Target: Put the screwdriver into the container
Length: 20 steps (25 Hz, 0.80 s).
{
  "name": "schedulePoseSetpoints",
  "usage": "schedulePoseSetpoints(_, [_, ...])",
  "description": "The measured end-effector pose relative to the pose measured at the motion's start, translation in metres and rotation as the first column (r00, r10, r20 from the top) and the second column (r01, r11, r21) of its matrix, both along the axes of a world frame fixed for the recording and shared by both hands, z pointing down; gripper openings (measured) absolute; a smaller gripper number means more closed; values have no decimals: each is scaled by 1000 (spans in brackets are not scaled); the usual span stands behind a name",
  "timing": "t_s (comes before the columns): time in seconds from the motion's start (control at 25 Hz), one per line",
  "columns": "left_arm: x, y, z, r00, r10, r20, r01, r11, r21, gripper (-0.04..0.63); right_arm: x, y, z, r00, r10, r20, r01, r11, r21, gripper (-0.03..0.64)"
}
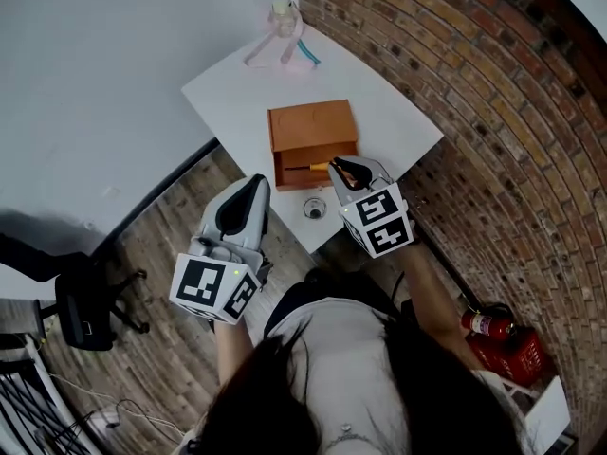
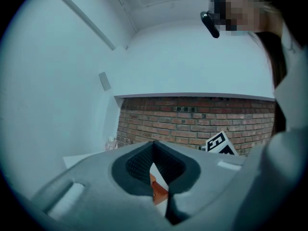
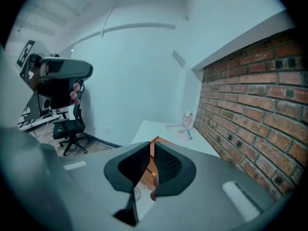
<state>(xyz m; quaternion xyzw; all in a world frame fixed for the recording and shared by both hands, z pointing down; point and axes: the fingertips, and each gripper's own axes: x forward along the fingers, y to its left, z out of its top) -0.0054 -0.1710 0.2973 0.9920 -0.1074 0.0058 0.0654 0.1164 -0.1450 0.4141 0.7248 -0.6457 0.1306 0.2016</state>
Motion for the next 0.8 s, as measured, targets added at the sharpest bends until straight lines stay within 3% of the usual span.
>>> schedulePoseSetpoints(0.32, [9,28,-7,1000,-7,-6,7,1000,18,0,-8,33,-42,1000,-9,15,7,992,130,23])
schedulePoseSetpoints(0.8, [2,91,-9,998,-56,1,56,998,21,0,-17,96,-66,997,-44,59,30,975,219,8])
